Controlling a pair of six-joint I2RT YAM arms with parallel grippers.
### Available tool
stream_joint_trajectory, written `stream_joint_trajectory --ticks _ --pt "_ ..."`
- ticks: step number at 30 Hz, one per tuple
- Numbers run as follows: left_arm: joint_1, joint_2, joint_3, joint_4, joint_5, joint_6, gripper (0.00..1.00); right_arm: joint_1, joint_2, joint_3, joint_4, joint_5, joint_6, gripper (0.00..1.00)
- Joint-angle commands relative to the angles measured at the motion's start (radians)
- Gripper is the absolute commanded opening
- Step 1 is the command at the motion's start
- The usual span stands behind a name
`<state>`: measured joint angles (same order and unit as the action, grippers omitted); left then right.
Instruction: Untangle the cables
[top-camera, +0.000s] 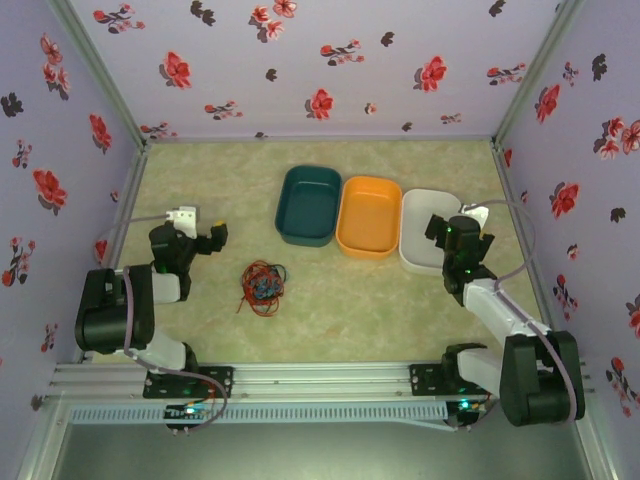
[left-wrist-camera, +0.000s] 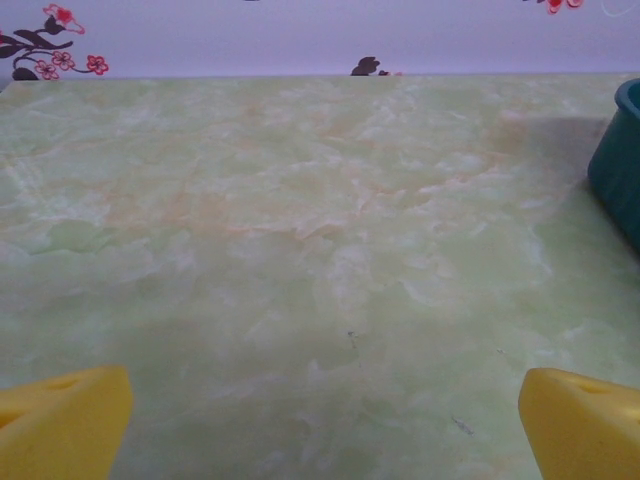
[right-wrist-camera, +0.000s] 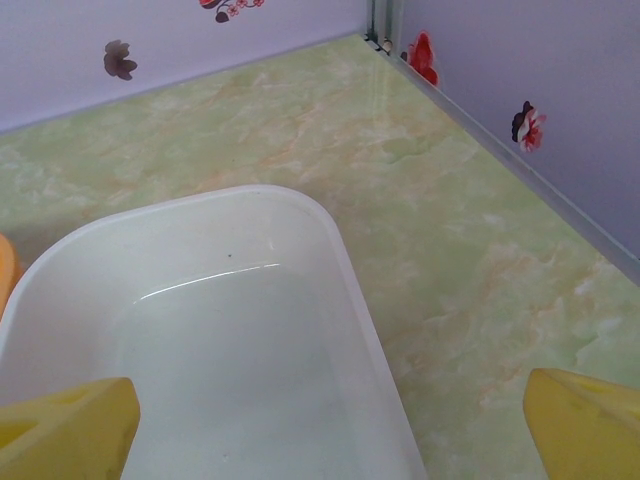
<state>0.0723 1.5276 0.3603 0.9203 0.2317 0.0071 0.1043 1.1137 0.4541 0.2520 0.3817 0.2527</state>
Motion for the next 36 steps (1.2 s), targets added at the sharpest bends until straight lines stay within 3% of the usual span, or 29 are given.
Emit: stream_joint_trajectory --ticks 1,8,18,23,27,32,36 --pt "0.006 -0.059 -0.025 0.014 -0.056 -0.015 1.00 -0.003 -0.033 0.009 -0.039 0.007 -0.020 0.99" --pt "0.005 -0.245 -0.025 -0.138 -0.118 -0.033 1.00 0.002 -0.079 0.026 -0.098 -0.010 -0.015 0.99" --pt "-0.020 -0.555 0.020 -0.453 -0.149 -0.304 1.00 0.103 -0.153 0.141 -0.300 0.023 0.036 0.99" --pt "-0.114 -0.671 0.067 -0.695 -0.193 -0.380 1.00 0.268 -0.140 0.246 -0.448 0.105 0.090 0.99" --pt "-0.246 -0.713 0.070 -0.782 -0.228 -0.435 1.00 0.417 -0.075 0.353 -0.583 0.161 0.145 0.99" --pt "-0.421 -0.673 0.062 -0.811 -0.256 -0.542 1.00 0.571 0.037 0.489 -0.702 0.113 0.242 0.94" --pt "-0.489 -0.583 0.079 -0.893 -0.256 -0.616 1.00 0.672 0.140 0.566 -0.741 0.055 0.307 0.87"
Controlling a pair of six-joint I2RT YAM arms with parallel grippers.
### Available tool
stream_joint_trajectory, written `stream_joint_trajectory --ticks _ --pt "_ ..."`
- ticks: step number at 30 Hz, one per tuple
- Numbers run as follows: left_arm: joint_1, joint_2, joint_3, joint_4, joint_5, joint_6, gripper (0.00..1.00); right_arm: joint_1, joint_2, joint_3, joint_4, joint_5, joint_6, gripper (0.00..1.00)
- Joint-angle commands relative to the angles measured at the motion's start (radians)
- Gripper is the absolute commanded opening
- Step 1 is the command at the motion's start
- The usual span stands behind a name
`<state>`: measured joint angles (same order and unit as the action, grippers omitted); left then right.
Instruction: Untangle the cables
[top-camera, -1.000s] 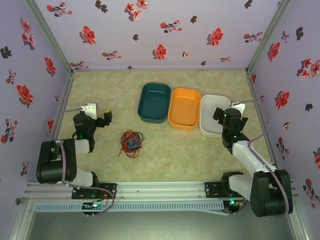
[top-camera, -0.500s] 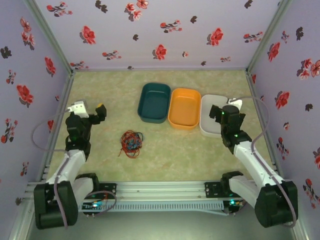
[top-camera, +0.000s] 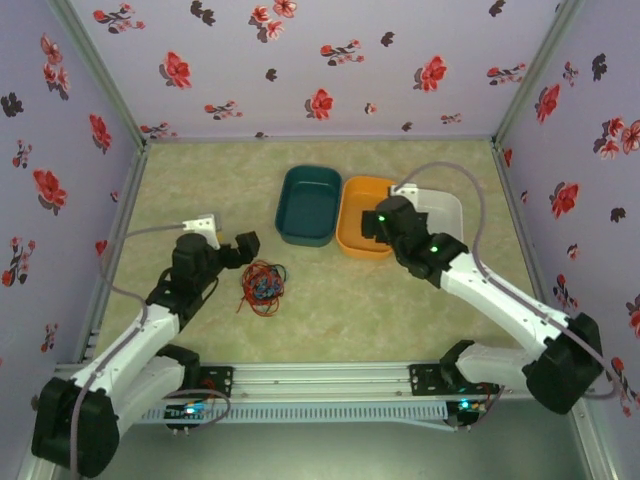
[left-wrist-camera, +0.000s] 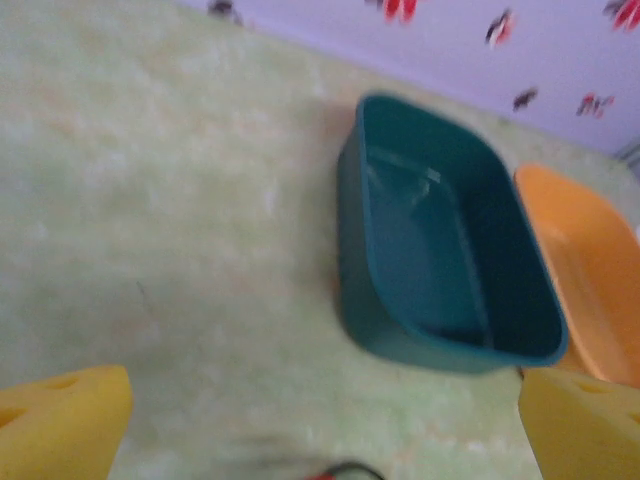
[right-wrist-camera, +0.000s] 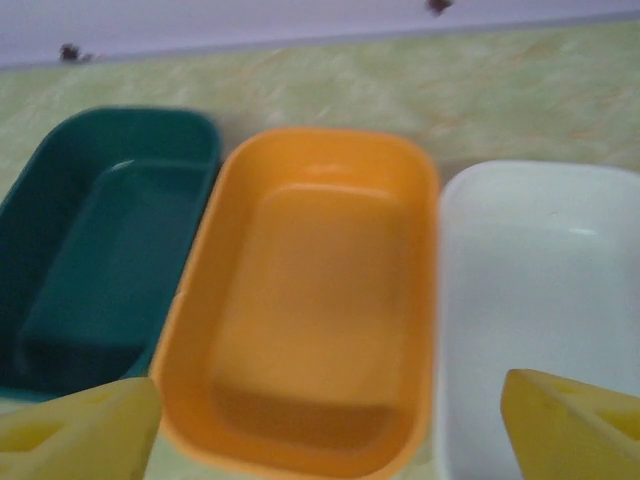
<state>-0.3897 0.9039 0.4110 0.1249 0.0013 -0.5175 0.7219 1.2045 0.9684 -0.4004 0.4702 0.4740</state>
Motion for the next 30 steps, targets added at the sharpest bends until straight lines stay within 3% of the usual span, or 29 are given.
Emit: stream_joint_trajectory --ticks 1,7,11,14,20,26,30 --pt "-0.035 0.063 0.039 -0.134 -0.025 -0.100 1.00 0.077 0.075 0.065 -0.085 -0.054 0.100 0.84" --pt "-0.038 0.129 0.090 -0.336 -0.006 -0.148 1.00 0.150 0.200 0.105 -0.003 -0.260 0.159 0.70" --pt "-0.039 0.122 0.072 -0.343 0.067 -0.191 0.99 0.189 0.276 0.132 0.032 -0.359 0.116 0.61" --pt "-0.039 0.140 0.048 -0.310 0.142 -0.215 0.91 0.213 0.319 0.153 0.052 -0.423 0.085 0.55" --pt "-0.038 0.216 -0.001 -0.185 0.218 -0.263 0.64 0.240 0.388 0.166 0.087 -0.534 0.059 0.50" --pt "-0.046 0.315 0.001 -0.023 0.260 -0.315 0.27 0.240 0.425 0.160 0.101 -0.561 0.074 0.44" --pt "-0.080 0.376 0.026 0.080 0.261 -0.342 0.18 0.241 0.414 0.135 0.117 -0.539 0.088 0.43"
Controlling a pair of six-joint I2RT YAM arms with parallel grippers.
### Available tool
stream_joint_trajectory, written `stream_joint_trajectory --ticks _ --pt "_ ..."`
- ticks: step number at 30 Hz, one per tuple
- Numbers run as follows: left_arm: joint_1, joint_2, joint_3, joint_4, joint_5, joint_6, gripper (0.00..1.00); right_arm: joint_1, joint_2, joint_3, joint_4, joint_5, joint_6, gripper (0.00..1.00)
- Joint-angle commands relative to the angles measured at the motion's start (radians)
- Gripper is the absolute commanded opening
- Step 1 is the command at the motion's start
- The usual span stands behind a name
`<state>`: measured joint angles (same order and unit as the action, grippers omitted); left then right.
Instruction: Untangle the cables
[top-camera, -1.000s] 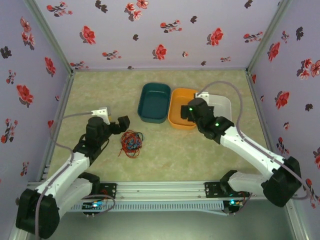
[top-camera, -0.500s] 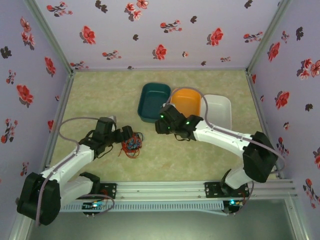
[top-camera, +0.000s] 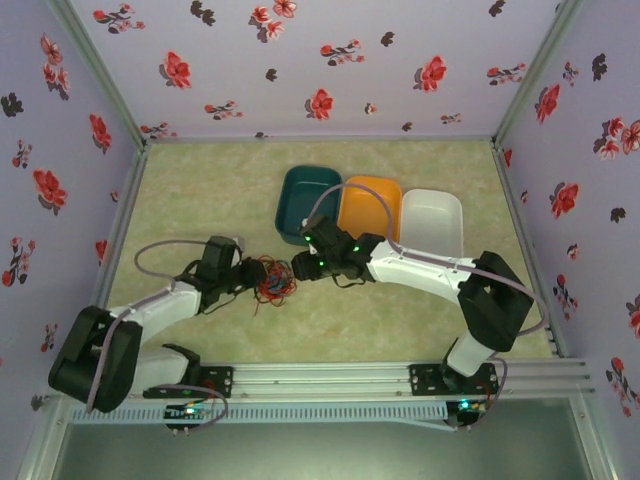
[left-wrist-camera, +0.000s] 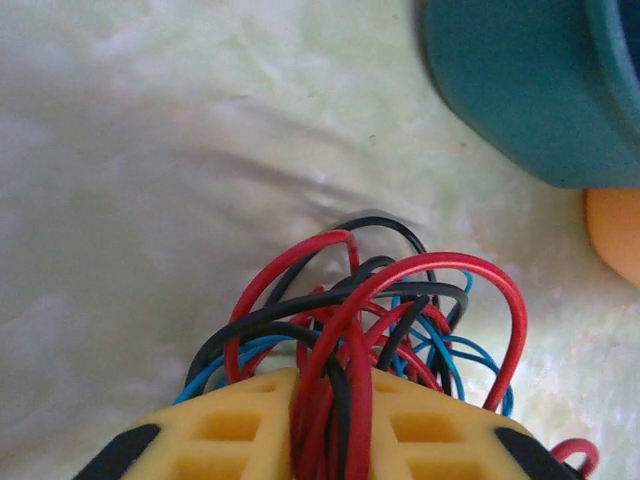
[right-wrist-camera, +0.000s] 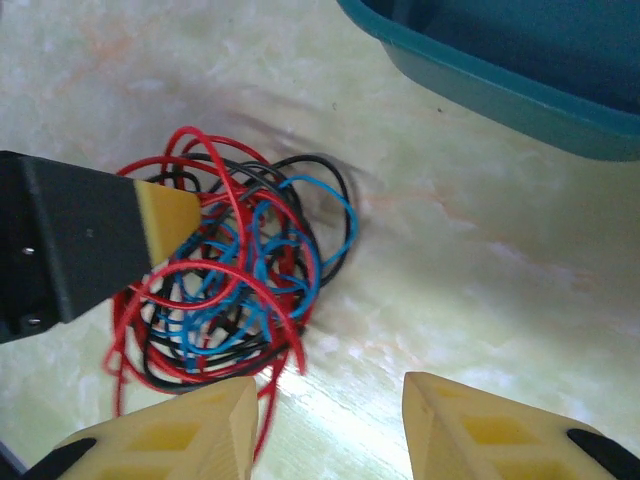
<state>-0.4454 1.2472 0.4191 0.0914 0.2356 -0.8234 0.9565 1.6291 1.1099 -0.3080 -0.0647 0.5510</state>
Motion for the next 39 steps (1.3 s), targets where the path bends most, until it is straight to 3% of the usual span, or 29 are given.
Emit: stream_joint_trajectory --ticks 1,6,10,15,17,21,26,39 --pt "-0.039 0.053 0.030 0.131 0.026 -0.034 0.16 0.006 -0.011 -0.008 0.024 0.003 0.013 0.43" --pt "-0.107 0.158 0.092 0.166 0.036 -0.021 0.08 -0.004 -0.017 -0.016 -0.011 0.049 0.022 0.36" --pt "-0.134 0.191 0.117 0.190 0.057 -0.011 0.08 -0.028 -0.032 -0.042 -0.014 0.046 0.035 0.34" --pt "-0.136 0.174 0.142 0.117 0.056 0.016 0.14 -0.043 -0.066 -0.097 -0.012 0.052 0.059 0.34" --pt "-0.135 0.172 0.150 0.079 0.055 0.025 0.24 -0.047 -0.078 -0.116 -0.022 0.064 0.065 0.34" --pt "-0.134 0.170 0.172 -0.015 0.049 0.075 0.30 -0.052 -0.083 -0.145 -0.013 0.065 0.070 0.34" --pt "-0.135 0.158 0.204 -0.124 -0.002 0.117 0.30 -0.056 -0.053 -0.148 -0.002 0.047 0.063 0.33" --pt "-0.134 0.163 0.209 -0.114 -0.035 0.125 0.30 -0.051 0.037 -0.105 0.035 -0.008 0.030 0.34"
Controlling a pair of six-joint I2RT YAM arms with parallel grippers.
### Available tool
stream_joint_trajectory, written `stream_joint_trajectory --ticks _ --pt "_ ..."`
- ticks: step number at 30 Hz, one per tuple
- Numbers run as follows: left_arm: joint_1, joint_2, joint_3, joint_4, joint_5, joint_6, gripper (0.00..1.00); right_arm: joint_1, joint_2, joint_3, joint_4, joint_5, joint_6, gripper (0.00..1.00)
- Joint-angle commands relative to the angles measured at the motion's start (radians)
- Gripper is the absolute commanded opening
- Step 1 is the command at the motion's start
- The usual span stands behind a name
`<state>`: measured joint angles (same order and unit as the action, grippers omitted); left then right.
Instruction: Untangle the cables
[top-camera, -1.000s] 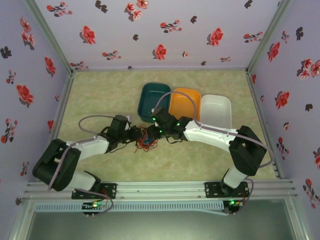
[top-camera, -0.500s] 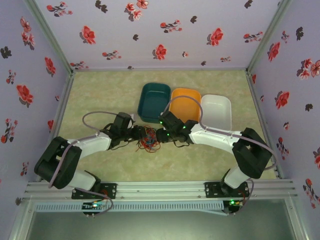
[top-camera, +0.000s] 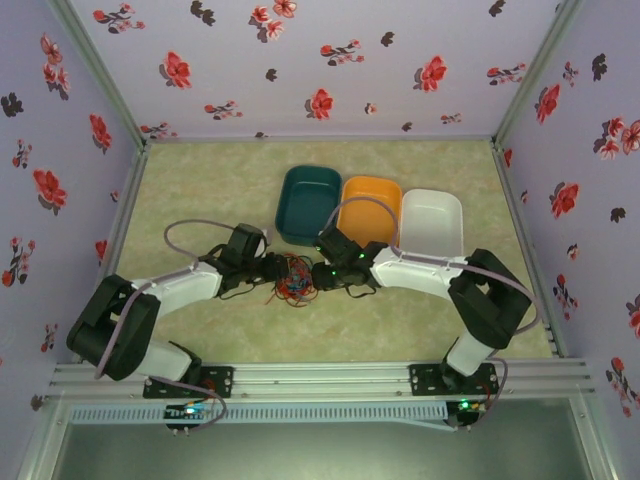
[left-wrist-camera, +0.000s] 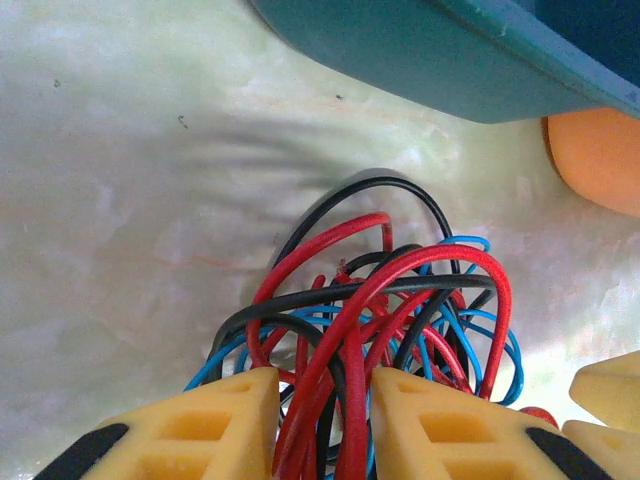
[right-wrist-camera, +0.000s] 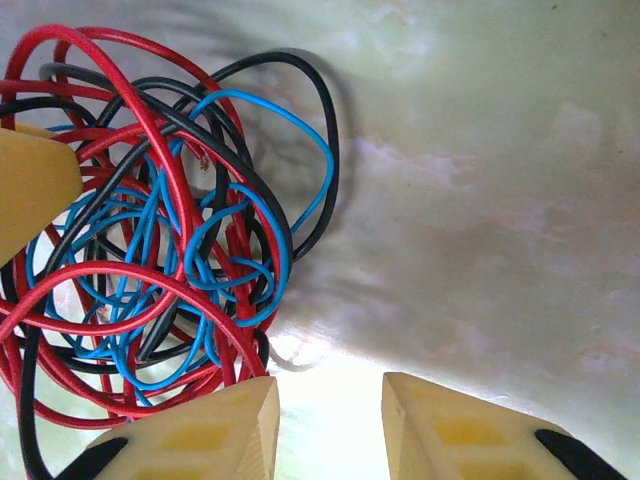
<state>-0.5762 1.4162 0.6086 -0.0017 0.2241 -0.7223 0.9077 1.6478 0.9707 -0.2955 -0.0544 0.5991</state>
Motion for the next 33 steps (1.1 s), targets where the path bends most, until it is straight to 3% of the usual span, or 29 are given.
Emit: stream_joint_trajectory --ticks 1,18,33 --pt "-0.004 -0.004 0.021 -0.018 -0.025 0.023 0.30 -0.002 0.021 0.038 0.023 -0.019 -0.019 0.35" --pt "-0.004 0.026 0.049 -0.017 -0.026 0.037 0.29 0.011 0.044 0.114 -0.004 -0.036 -0.065 0.39" --pt "-0.004 0.029 0.044 -0.006 -0.029 0.026 0.29 0.012 0.069 0.092 -0.007 -0.003 -0.052 0.35"
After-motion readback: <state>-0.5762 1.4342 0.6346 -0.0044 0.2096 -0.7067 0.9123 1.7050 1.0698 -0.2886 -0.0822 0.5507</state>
